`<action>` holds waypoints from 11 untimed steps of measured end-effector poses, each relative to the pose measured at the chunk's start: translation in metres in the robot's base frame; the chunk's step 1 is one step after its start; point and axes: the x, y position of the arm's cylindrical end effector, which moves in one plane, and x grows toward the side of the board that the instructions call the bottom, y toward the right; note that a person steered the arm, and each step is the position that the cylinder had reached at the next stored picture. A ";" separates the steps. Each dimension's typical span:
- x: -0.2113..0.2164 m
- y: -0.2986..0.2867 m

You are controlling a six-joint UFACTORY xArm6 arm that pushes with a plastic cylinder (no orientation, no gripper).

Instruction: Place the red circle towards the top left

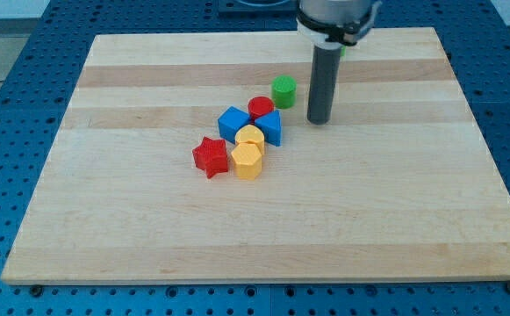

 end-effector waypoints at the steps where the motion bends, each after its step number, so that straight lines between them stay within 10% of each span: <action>1: -0.002 -0.066; 7: -0.153 -0.206; 9: -0.026 -0.275; 11: 0.031 -0.218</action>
